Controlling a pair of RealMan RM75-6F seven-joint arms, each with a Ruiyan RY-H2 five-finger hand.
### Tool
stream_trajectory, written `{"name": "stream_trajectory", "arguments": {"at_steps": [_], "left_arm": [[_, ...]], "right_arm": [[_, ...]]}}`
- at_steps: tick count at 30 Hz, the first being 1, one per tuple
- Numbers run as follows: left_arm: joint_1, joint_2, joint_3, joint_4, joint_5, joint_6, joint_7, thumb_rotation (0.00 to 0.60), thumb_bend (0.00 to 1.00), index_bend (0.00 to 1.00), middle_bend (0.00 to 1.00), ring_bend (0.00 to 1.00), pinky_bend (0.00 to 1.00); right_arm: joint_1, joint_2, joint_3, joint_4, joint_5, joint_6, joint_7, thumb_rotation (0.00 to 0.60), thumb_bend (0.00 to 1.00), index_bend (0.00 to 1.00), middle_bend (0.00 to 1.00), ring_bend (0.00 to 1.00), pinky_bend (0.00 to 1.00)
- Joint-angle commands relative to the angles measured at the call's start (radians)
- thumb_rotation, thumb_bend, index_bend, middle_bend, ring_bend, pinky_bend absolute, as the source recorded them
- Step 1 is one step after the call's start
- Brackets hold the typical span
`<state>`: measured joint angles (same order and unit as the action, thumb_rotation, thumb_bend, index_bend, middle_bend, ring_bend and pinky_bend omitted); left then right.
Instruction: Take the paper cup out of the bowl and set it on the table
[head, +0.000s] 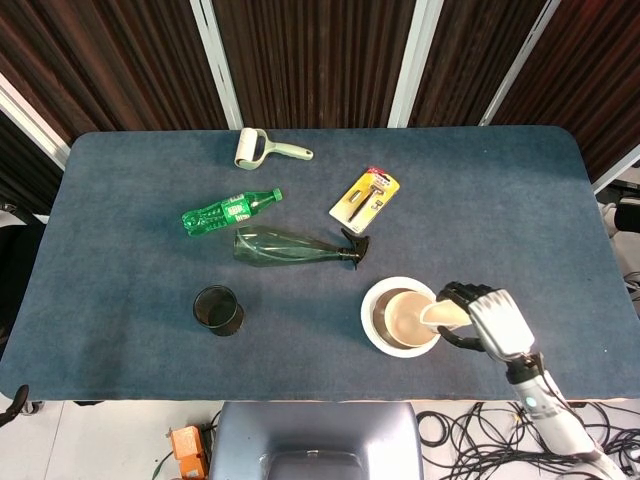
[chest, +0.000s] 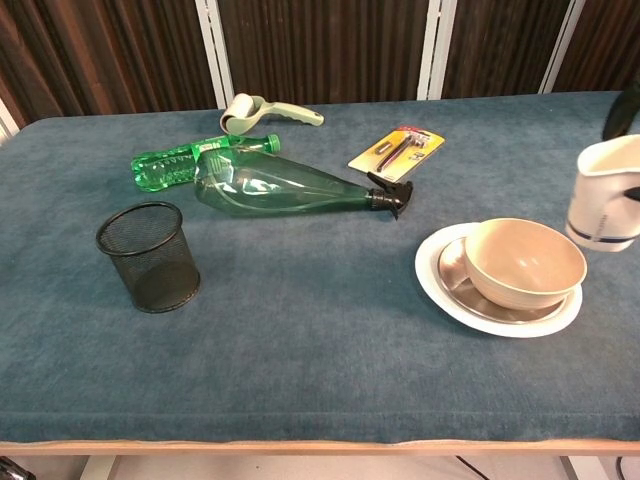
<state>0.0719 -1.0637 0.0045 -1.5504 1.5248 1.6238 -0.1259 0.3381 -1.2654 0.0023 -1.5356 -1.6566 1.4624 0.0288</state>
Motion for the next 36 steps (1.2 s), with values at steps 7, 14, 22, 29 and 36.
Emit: {"name": "stream_trajectory", "arguments": {"at_steps": [7, 14, 22, 29, 36], "left_arm": [[-0.012, -0.009, -0.001, -0.017, -0.010, -0.032, 0.057, 0.600, 0.33, 0.05, 0.19, 0.18, 0.36], [-0.027, -0.017, 0.005, -0.038, -0.007, -0.064, 0.125, 0.600, 0.33, 0.05, 0.19, 0.18, 0.36], [-0.029, -0.019, 0.004, -0.044, -0.011, -0.069, 0.142, 0.600, 0.33, 0.05, 0.19, 0.18, 0.36], [-0.032, -0.017, 0.005, -0.044, -0.012, -0.075, 0.139, 0.600, 0.33, 0.05, 0.19, 0.18, 0.36], [-0.030, -0.016, 0.006, -0.042, -0.009, -0.071, 0.129, 0.600, 0.33, 0.05, 0.19, 0.18, 0.36]], "right_arm": [[-0.102, -0.009, -0.046, 0.203, 0.035, 0.039, 0.114, 0.600, 0.16, 0.47, 0.42, 0.52, 0.64], [-0.114, -0.072, -0.031, 0.367, 0.053, 0.030, 0.249, 0.600, 0.16, 0.46, 0.42, 0.52, 0.64], [-0.108, -0.135, -0.022, 0.501, 0.079, -0.034, 0.306, 0.600, 0.16, 0.45, 0.42, 0.50, 0.63], [-0.098, -0.166, -0.026, 0.560, 0.082, -0.082, 0.332, 0.600, 0.16, 0.41, 0.40, 0.42, 0.58], [-0.103, -0.159, -0.041, 0.556, 0.066, -0.088, 0.354, 0.600, 0.16, 0.35, 0.29, 0.23, 0.46]]}}
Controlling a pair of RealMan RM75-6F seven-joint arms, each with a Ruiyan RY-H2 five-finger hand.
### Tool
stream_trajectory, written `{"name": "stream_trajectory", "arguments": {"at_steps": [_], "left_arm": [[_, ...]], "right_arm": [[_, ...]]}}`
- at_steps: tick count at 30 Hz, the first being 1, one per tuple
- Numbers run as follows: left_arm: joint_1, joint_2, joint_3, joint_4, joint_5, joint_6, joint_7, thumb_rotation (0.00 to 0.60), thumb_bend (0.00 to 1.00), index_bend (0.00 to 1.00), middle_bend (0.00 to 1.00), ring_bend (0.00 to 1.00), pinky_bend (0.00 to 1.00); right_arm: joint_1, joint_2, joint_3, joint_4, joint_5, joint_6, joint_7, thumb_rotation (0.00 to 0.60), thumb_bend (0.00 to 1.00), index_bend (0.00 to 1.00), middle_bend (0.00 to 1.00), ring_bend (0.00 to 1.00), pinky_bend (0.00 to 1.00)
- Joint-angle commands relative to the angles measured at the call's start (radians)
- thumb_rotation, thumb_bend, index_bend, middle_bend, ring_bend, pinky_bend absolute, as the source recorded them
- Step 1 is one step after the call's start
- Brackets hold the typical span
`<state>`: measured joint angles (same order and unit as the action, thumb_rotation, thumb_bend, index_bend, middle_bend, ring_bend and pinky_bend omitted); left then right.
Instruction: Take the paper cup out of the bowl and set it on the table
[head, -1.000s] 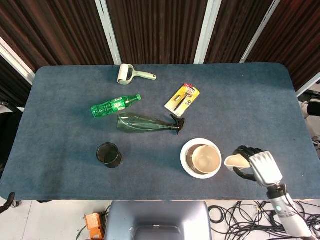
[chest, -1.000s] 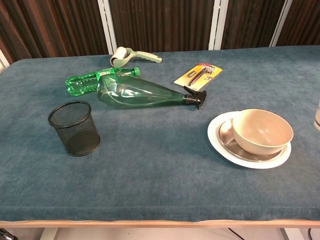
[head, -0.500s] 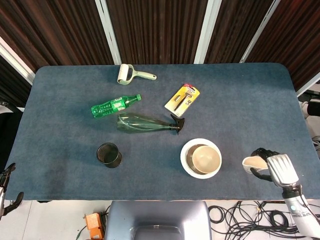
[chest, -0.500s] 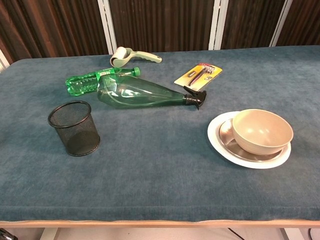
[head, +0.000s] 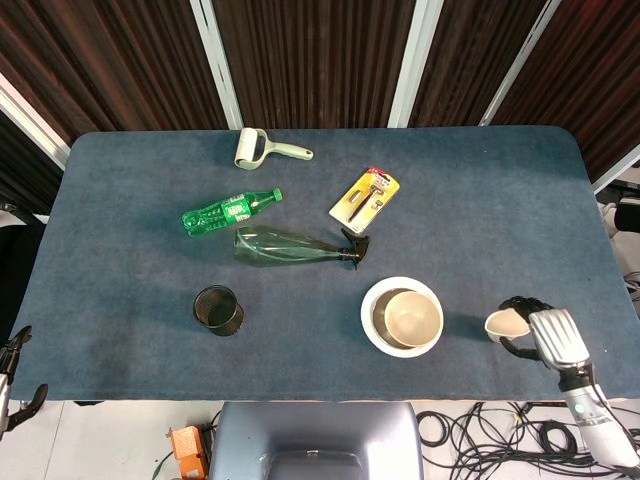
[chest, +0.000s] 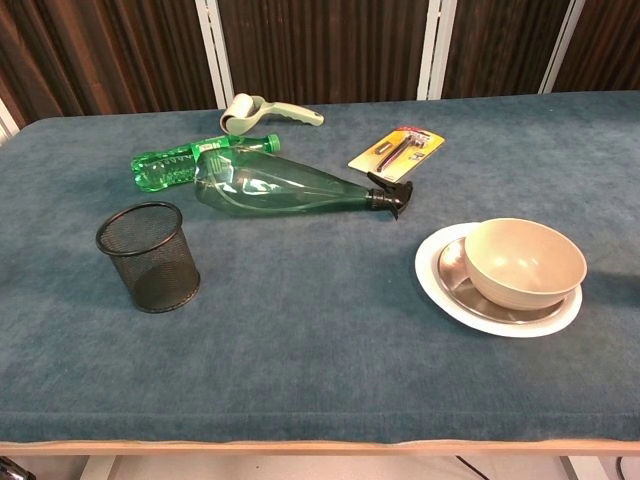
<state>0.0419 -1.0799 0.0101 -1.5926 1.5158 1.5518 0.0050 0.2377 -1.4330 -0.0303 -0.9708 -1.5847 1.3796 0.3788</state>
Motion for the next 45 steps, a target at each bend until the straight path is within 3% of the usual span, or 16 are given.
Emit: {"name": "stream_trajectory", "arguments": {"at_steps": [1, 10, 17, 24, 35, 45], "left_arm": [[0.001, 0.001, 0.000, 0.001, 0.001, 0.001, -0.003, 0.600, 0.33, 0.05, 0.19, 0.18, 0.36], [0.003, 0.001, 0.003, 0.001, 0.006, 0.006, -0.006, 0.600, 0.33, 0.05, 0.19, 0.18, 0.36], [0.009, -0.005, -0.001, 0.002, 0.008, 0.022, 0.007, 0.600, 0.33, 0.05, 0.19, 0.18, 0.36], [0.020, -0.018, -0.010, 0.001, -0.007, 0.044, 0.041, 0.600, 0.33, 0.05, 0.19, 0.18, 0.32], [0.038, -0.024, -0.020, -0.043, -0.058, 0.048, 0.105, 0.600, 0.33, 0.03, 0.14, 0.14, 0.28], [0.047, -0.024, -0.017, -0.043, -0.036, 0.068, 0.101, 0.600, 0.33, 0.01, 0.10, 0.11, 0.28]], "right_arm": [[-0.004, 0.016, -0.013, -0.019, -0.011, -0.005, 0.003, 0.600, 0.16, 0.33, 0.27, 0.21, 0.44], [-0.035, 0.109, -0.045, -0.152, -0.049, 0.040, -0.053, 0.600, 0.16, 0.10, 0.04, 0.01, 0.28], [-0.097, 0.176, -0.035, -0.324, -0.076, 0.181, -0.158, 0.600, 0.16, 0.04, 0.00, 0.00, 0.18], [-0.194, 0.189, 0.003, -0.512, 0.022, 0.265, -0.378, 0.600, 0.16, 0.04, 0.00, 0.00, 0.18], [-0.253, 0.185, 0.021, -0.556, 0.051, 0.301, -0.434, 0.600, 0.16, 0.00, 0.00, 0.00, 0.18], [-0.268, 0.181, 0.036, -0.560, 0.054, 0.295, -0.438, 0.600, 0.16, 0.00, 0.00, 0.00, 0.19]]}}
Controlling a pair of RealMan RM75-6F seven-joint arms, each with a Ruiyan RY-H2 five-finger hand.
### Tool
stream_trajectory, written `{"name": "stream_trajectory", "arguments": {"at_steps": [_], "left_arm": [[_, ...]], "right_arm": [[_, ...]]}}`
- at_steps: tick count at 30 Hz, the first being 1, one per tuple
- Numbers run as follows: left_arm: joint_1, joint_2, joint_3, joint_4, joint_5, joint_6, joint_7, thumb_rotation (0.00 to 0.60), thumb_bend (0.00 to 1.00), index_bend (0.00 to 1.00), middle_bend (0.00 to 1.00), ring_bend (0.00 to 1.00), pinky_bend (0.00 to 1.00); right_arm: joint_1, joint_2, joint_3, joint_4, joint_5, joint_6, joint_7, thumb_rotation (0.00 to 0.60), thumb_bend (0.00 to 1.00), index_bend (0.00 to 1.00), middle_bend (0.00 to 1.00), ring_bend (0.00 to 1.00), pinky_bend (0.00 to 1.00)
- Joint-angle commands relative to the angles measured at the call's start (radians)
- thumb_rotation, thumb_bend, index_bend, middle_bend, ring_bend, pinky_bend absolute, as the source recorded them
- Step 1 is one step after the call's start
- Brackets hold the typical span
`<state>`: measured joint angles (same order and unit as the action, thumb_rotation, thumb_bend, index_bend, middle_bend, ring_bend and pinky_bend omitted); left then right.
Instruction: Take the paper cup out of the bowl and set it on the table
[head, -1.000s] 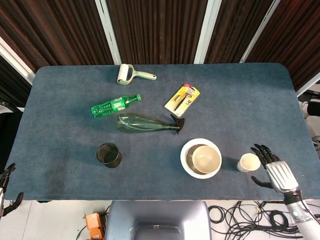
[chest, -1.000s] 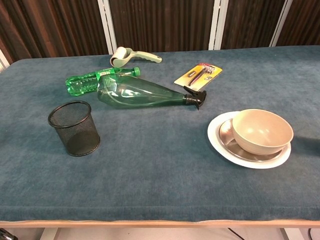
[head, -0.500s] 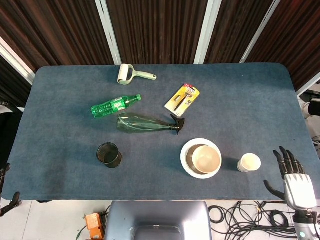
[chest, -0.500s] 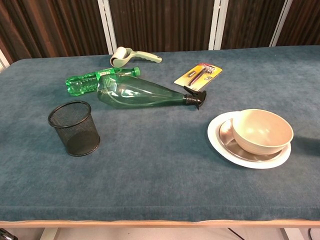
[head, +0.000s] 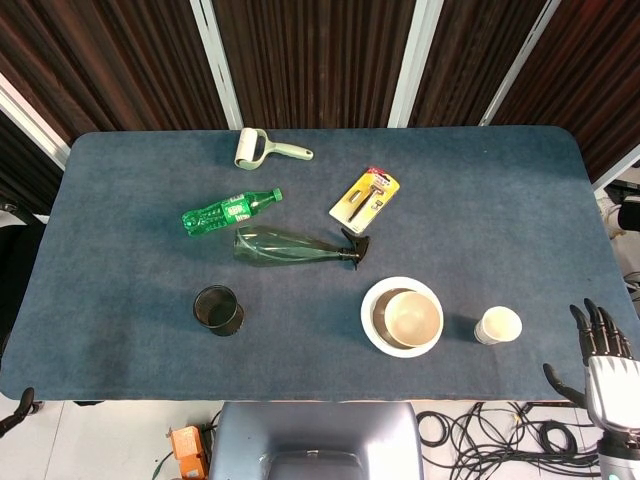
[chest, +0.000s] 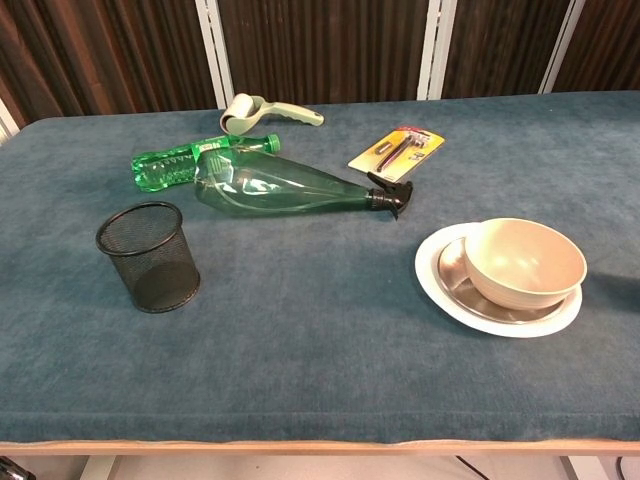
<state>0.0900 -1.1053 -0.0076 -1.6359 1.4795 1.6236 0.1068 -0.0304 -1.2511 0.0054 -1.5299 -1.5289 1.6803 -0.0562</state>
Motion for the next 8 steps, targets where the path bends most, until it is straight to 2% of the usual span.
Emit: {"name": "stream_trajectory", "arguments": {"at_steps": [1, 8], "left_arm": [[-0.003, 0.002, 0.001, 0.000, 0.000, -0.007, -0.001, 0.600, 0.33, 0.01, 0.10, 0.11, 0.28], [-0.006, 0.006, 0.000, -0.003, -0.002, -0.018, -0.004, 0.600, 0.33, 0.01, 0.10, 0.11, 0.28]], "right_arm": [[0.000, -0.001, 0.002, -0.001, -0.002, -0.010, -0.006, 0.600, 0.16, 0.00, 0.00, 0.00, 0.19], [0.002, -0.001, 0.008, -0.004, -0.004, -0.029, -0.003, 0.600, 0.16, 0.00, 0.00, 0.00, 0.19]]}}
